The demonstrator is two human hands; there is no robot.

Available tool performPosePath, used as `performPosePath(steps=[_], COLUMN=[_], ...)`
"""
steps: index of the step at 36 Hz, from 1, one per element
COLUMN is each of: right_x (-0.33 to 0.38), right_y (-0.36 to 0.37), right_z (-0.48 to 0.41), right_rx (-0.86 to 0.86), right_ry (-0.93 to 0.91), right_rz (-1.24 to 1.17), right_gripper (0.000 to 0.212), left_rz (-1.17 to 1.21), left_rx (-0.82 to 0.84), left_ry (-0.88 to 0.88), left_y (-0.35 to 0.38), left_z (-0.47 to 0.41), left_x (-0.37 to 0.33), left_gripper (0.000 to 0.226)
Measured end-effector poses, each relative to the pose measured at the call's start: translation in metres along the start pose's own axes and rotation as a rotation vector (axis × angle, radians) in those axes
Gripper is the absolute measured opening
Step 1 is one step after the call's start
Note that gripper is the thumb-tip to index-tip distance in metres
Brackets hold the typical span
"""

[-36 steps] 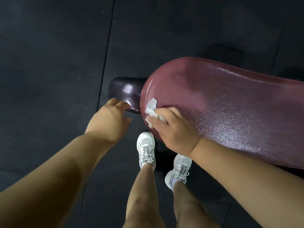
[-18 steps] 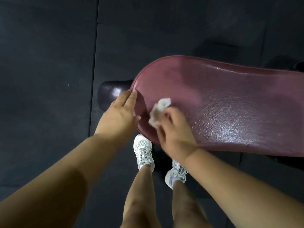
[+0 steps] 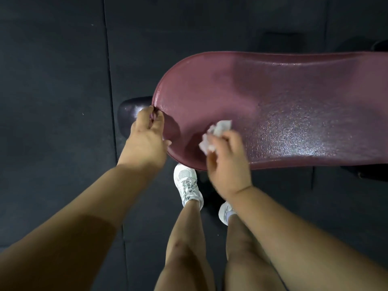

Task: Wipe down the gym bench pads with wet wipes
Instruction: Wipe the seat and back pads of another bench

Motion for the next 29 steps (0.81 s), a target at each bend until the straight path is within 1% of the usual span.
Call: performPosePath(steps=[2,5,7,9,12,16,19,21,23,25,27,29], right_x=[0.018,0.018,0.004,-0.016,-0.046,-0.065,-0.072,-0.074,-0.078,-0.081,-0.079,-0.077], right_y=[0.01,0.009,0.003,-0.008,-0.03,-0.048,-0.051,-0.054,-0.058,-0.067,-0.082,-0.103], right_z=[0.021,0.028,0.029,0.028,0.026,0.03,0.03,0.028,0.029,0.033,0.036,0.043], right_rx=[0.095,0.215,0.323,0.362,0.32,0.262,0.28,0.349,0.473,0.597,0.662,0.708], right_ry=[-0.105,-0.281,-0.35,-0.378,-0.294,-0.074,0.055,0.124,0.186,0.224,0.188,0.146], right_rz=[-0.038,-0.034,-0.023,0.035,0.115,0.174,0.262,0.323,0.398,0.424,0.423,0.428], right_gripper=[0.038,0.036,0.04,0.037,0.033,0.036,0.034,0.035,0.038,0.037,0.03,0.028], left_rz=[-0.039,-0.09,-0.095,-0.092,-0.128,-0.212,-0.268,-0.309,-0.338,-0.373,-0.414,-0.45], left_rx=[0.006,0.04,0.062,0.082,0.128,0.252,0.346,0.397,0.435,0.464,0.478,0.482], left_ry=[0.029,0.062,0.063,0.062,0.077,0.112,0.123,0.145,0.163,0.157,0.159,0.169], left_y=[0.001,0.005,0.008,0.011,0.017,0.024,0.022,0.02,0.017,0.011,0.004,-0.005], left_z=[0.005,0.013,0.018,0.023,0.031,0.045,0.058,0.068,0.079,0.093,0.107,0.122], left_x=[-0.005,-0.009,-0.012,-0.015,-0.02,-0.027,-0.034,-0.039,-0.044,-0.049,-0.057,-0.069], left_gripper=[0.061,0.058,0.057,0.056,0.055,0.054,0.047,0.048,0.05,0.051,0.051,0.05])
Point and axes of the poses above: each hand's wrist, its own z-axis away from the middle knuckle, its own y-axis out of the palm, x = y × z, the point moved 10 cm from there along -z, towards the middle knuckle, and after that the axes turned 13 degrees about -x, right-handed, at the moved point
